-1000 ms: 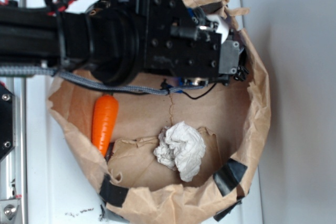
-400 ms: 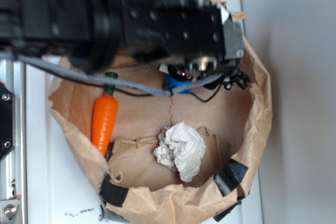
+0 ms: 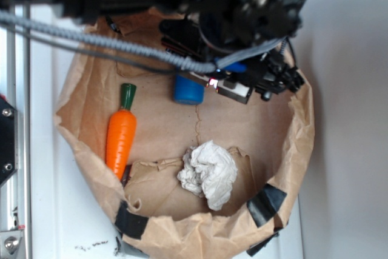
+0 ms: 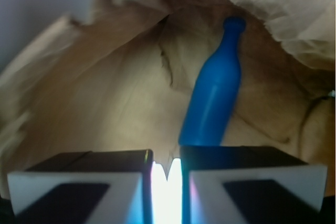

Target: Grab the blue bottle.

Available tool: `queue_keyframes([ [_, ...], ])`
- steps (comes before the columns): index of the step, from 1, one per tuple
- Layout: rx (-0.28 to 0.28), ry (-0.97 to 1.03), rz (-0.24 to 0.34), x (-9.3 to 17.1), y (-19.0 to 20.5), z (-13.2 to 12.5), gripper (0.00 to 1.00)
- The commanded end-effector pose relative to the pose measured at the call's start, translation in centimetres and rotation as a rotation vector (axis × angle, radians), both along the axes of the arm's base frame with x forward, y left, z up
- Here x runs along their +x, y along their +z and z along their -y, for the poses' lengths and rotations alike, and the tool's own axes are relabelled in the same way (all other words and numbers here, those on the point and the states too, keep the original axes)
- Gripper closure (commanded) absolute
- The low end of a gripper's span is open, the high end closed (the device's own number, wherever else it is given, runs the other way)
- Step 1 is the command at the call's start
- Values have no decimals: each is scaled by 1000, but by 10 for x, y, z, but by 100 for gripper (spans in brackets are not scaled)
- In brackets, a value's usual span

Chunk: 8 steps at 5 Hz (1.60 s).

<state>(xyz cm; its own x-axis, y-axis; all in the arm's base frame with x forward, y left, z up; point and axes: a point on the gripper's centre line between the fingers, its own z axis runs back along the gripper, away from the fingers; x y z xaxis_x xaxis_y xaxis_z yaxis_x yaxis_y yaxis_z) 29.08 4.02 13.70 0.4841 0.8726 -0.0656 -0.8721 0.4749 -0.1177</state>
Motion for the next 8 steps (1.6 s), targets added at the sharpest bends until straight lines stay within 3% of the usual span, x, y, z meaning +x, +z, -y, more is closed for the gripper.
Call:
queue_keyframes([
  [1, 45, -159, 88, -29, 48, 5, 100],
  [2, 73, -127, 108, -30, 34, -4, 0],
  [3, 81, -87, 134, -23, 23, -17, 0],
  [4, 108, 6, 104, -16, 6, -24, 0],
  [7, 201, 59, 123, -14, -47, -26, 0],
  [8, 202, 85, 110, 8, -61, -26, 0],
])
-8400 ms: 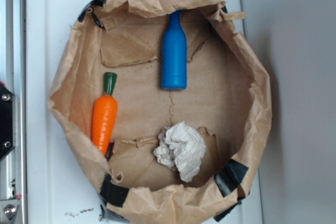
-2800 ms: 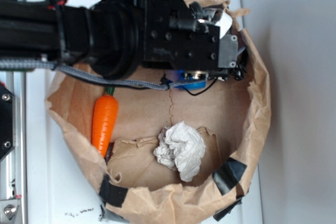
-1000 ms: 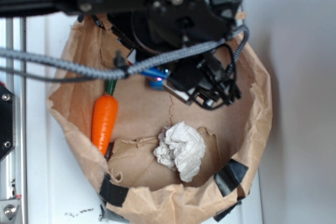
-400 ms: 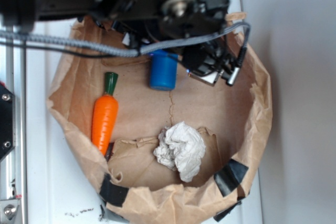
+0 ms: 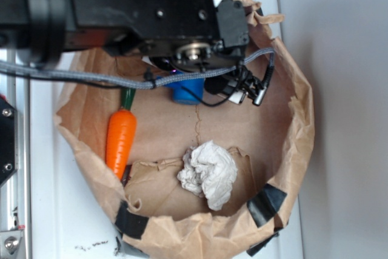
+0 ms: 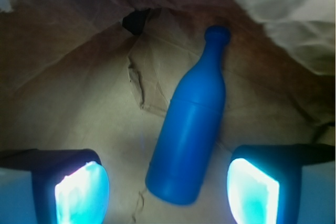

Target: Grab the blue bottle.

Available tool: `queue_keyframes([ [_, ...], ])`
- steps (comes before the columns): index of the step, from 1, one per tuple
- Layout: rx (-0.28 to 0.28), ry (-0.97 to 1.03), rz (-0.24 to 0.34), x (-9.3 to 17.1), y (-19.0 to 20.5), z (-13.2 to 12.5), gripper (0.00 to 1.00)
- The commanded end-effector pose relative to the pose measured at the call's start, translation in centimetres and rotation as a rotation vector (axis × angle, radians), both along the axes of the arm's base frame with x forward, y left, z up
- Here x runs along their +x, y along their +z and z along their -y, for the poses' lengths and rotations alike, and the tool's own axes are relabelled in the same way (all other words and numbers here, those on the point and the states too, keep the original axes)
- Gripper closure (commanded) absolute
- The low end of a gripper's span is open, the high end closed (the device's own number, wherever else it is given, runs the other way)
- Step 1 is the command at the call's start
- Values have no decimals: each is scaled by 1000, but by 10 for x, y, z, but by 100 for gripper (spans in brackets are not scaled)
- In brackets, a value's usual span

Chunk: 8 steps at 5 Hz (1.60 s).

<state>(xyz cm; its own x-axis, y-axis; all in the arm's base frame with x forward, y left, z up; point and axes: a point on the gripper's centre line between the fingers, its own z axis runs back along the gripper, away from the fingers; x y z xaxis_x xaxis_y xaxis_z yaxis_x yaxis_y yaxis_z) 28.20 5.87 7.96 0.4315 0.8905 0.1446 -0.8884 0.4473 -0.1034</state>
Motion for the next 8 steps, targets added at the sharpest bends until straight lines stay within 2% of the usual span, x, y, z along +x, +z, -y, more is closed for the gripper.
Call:
queue_keyframes([
  [1, 29, 53, 22, 33, -14, -9, 0],
  [2, 50, 58, 18, 38, -25, -13, 0],
  [3, 23, 62, 22, 33, -23, -13, 100],
  [7, -183, -12, 0, -3, 57, -7, 100],
  [8, -197, -31, 16, -10, 64, -7, 100],
])
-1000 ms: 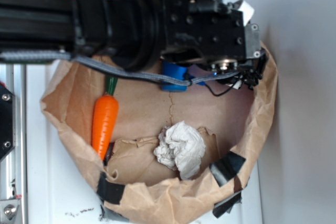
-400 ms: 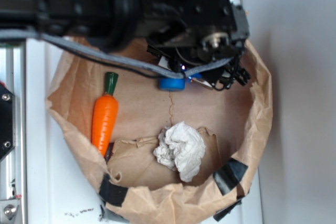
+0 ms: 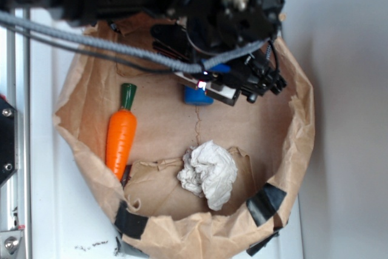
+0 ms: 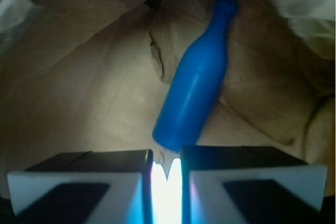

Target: Grab the blue bottle.

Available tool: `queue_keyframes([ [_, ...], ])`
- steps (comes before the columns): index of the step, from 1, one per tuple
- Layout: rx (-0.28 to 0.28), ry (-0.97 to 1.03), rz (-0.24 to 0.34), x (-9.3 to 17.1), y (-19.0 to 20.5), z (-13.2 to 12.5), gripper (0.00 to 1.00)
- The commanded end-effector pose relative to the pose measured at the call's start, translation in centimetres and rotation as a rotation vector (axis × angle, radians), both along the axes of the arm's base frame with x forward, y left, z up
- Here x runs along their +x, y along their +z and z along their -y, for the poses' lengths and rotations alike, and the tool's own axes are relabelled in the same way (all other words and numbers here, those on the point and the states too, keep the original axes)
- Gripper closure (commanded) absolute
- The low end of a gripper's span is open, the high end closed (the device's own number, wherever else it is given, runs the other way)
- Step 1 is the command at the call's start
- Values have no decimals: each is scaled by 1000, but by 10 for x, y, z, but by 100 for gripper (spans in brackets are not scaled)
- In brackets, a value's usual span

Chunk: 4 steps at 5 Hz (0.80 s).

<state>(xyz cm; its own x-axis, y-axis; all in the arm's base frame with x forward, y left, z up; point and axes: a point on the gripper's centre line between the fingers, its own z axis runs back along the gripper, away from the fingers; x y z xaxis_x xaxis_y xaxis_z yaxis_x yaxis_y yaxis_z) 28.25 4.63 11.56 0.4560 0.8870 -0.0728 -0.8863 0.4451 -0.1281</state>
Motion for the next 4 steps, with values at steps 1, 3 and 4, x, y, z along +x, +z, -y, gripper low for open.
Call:
queue_keyframes([
  [1, 33, 7, 97, -11, 22, -22, 0],
  [3, 96, 79, 107, -5, -6, -29, 0],
  [4, 127, 117, 108, -5, -21, -32, 0],
])
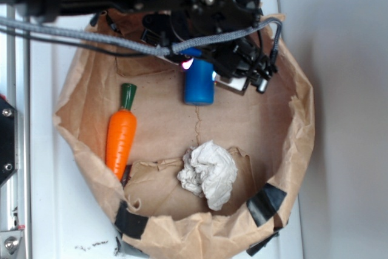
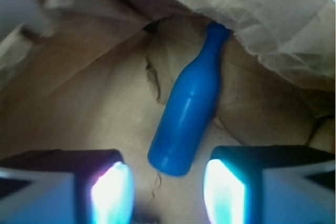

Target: Grab the blue bottle.

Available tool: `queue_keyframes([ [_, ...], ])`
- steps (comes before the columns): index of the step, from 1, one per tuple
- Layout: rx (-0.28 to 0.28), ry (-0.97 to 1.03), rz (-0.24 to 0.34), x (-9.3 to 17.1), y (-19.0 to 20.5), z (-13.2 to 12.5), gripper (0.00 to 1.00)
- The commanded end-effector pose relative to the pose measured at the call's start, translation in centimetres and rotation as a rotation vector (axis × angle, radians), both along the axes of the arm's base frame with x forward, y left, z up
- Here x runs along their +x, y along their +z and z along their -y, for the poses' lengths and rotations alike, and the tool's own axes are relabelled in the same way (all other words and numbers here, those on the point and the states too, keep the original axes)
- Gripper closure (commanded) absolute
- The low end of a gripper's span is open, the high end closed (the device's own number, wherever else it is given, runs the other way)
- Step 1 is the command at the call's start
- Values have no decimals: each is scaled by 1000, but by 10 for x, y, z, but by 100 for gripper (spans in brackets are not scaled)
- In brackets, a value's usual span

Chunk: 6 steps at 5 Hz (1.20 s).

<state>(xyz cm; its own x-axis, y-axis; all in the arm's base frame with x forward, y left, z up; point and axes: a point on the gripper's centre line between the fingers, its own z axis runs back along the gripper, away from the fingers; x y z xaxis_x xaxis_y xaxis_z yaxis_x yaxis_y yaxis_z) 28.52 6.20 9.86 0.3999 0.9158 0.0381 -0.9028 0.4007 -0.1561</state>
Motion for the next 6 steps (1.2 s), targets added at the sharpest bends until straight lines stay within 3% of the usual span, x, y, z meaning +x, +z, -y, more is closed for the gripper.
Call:
queue_keyframes([
  [1, 65, 53, 53, -9, -15, -16, 0],
  [3, 124, 66, 72, -4, -45, -8, 0],
  [5, 204, 69, 27, 9, -69, 10, 0],
  [6, 194, 66, 41, 8, -64, 10, 100],
])
